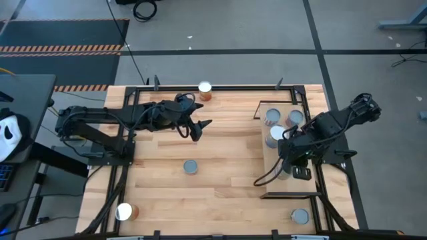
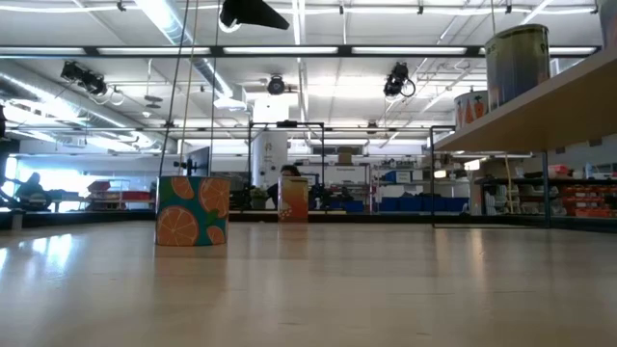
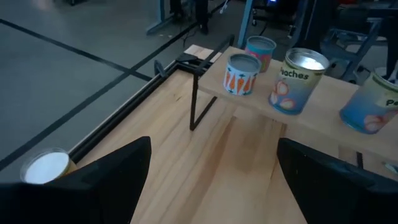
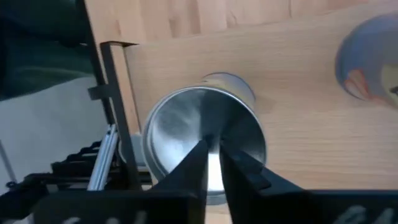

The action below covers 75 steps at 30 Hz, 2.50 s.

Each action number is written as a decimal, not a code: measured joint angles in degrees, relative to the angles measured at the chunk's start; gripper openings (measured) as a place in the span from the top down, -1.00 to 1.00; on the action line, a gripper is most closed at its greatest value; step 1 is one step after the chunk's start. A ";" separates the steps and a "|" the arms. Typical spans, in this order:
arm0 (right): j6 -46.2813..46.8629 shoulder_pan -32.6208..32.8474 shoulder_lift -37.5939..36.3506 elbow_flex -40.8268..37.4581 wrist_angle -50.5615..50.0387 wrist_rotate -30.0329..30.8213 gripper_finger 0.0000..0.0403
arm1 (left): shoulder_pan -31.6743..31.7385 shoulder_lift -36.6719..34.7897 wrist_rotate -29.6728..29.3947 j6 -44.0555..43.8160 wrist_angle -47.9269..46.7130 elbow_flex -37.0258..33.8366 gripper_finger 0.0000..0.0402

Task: Pick and place cans onto a shelf
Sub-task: Put the canned peaches on the shelf

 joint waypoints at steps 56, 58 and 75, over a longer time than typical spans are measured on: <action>2.50 -1.54 0.93 -0.42 2.40 13.96 0.98 | 1.91 -1.54 0.09 1.48 2.58 -0.07 -0.77; 1.23 -2.30 1.68 -0.42 1.85 14.08 0.98 | 1.91 -1.55 0.09 1.48 2.58 -0.07 -0.77; 11.57 -3.13 -2.09 -11.29 -0.92 12.31 0.98 | 1.91 -1.51 0.11 0.86 2.97 -0.02 -0.77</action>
